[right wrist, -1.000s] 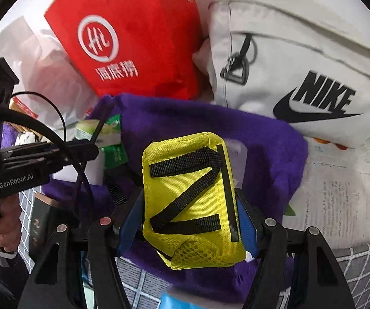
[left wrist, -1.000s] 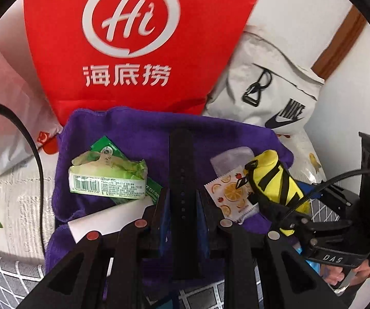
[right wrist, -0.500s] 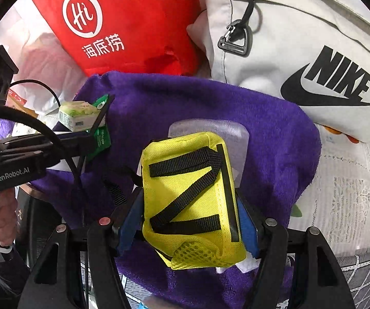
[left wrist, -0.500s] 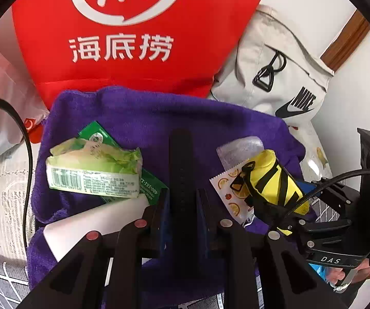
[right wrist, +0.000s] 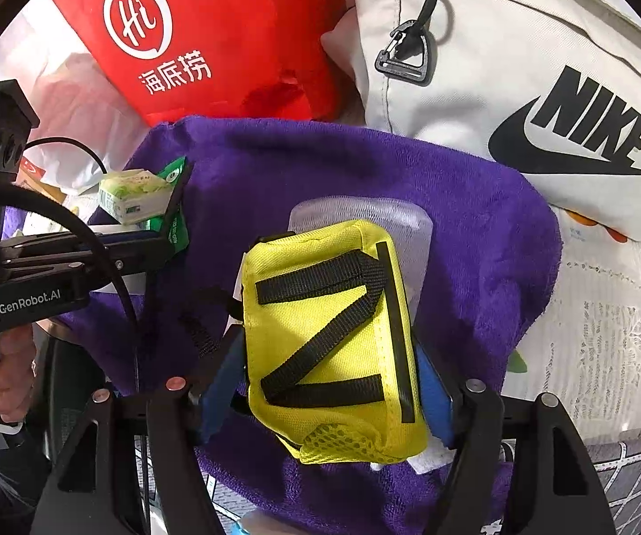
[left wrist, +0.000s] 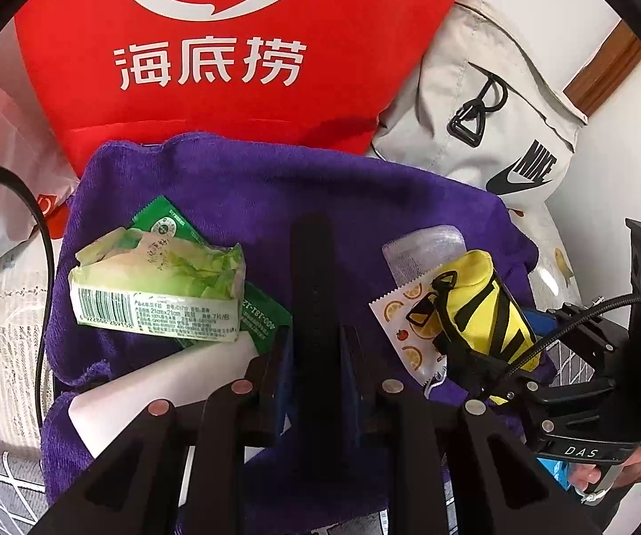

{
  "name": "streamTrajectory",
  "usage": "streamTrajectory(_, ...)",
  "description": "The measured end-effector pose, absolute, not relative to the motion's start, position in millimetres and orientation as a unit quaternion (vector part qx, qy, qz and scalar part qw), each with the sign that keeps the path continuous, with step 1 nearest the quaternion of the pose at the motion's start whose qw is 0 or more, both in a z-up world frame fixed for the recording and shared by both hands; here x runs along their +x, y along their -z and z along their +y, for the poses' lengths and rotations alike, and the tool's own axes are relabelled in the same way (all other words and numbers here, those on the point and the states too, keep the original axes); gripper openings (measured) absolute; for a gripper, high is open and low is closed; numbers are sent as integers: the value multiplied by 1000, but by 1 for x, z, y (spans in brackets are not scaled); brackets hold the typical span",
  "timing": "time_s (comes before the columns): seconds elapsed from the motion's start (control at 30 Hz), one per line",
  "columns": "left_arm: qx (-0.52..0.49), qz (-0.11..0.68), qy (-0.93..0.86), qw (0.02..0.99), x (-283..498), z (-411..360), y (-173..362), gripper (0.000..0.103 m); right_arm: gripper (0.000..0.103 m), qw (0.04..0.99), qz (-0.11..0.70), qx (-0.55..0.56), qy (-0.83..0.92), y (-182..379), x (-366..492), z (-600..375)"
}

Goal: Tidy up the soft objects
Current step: 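Lower both items onto the towel and open both tools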

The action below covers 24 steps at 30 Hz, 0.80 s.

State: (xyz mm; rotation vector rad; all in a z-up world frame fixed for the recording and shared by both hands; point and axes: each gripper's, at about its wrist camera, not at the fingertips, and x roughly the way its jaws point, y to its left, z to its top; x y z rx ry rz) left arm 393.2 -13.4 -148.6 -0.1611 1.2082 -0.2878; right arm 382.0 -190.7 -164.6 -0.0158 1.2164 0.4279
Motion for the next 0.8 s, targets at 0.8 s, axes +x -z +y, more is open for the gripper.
streamTrajectory(0.8,-48,496,135,857,335,3,54,62,76,840,511,10,-182,64,301,-215)
